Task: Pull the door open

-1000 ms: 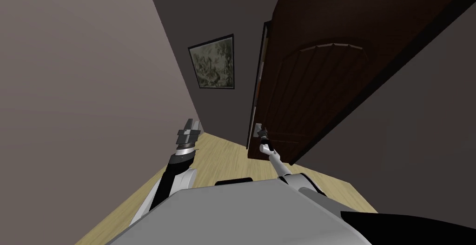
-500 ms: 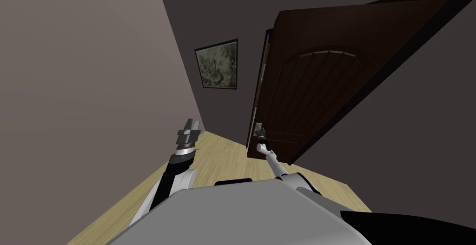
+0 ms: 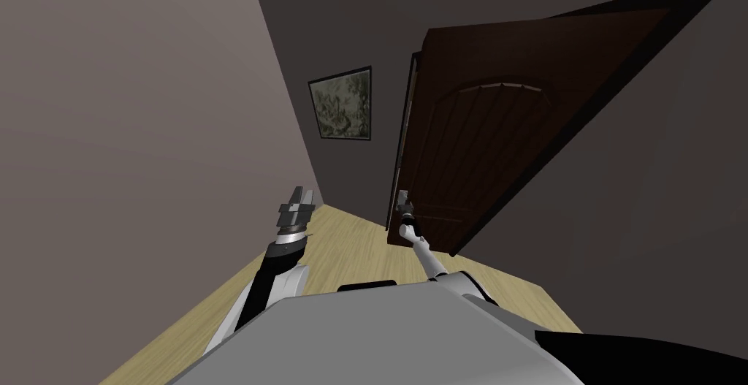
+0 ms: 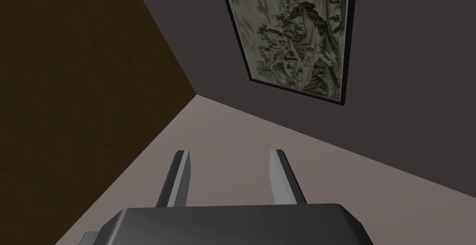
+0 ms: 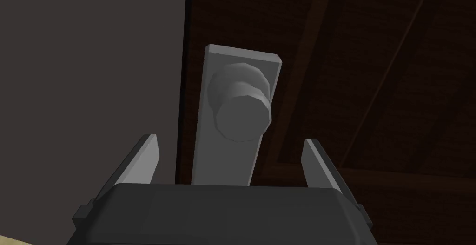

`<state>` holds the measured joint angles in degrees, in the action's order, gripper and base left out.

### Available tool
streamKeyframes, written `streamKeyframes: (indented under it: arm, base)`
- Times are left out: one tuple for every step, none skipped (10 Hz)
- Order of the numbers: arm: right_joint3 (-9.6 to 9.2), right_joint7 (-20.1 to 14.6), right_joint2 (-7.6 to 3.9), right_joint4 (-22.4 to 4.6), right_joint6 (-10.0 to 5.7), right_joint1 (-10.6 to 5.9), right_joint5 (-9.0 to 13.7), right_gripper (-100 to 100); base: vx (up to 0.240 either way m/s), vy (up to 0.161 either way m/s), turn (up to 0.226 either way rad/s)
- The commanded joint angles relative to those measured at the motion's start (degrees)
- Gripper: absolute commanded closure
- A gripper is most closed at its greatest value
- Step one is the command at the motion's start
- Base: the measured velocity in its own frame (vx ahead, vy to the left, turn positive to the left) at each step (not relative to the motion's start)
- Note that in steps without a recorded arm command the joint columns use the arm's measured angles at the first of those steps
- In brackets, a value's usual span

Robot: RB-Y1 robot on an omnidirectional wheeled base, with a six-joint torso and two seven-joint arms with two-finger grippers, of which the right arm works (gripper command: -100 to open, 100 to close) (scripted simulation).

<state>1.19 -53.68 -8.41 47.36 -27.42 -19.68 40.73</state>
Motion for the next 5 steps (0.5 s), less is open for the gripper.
streamKeyframes:
  arm:
    - [-0.12, -1.7, 0.73, 0.49, 0.12, 0.0, 1.16, -100]
    - [-0.21, -3.01, 1.36, 0.91, 0.23, 0.0, 2.13, -100]
    - [-0.26, -3.71, 1.69, 1.13, 0.29, 0.01, 2.64, -100]
    - [-0.11, -2.97, 1.41, 1.4, 0.5, 0.2, 2.29, -100]
    - [0.21, -4.85, -0.69, 1.29, 0.52, 0.9, 2.72, -100]
  base:
    - [-0.087, -0.035, 0.018]
    - [-0.1, -0.047, 0.02]
    - [-0.095, -0.037, 0.016]
    - [-0.039, -0.012, 0.004]
    - [0.048, 0.03, 0.155]
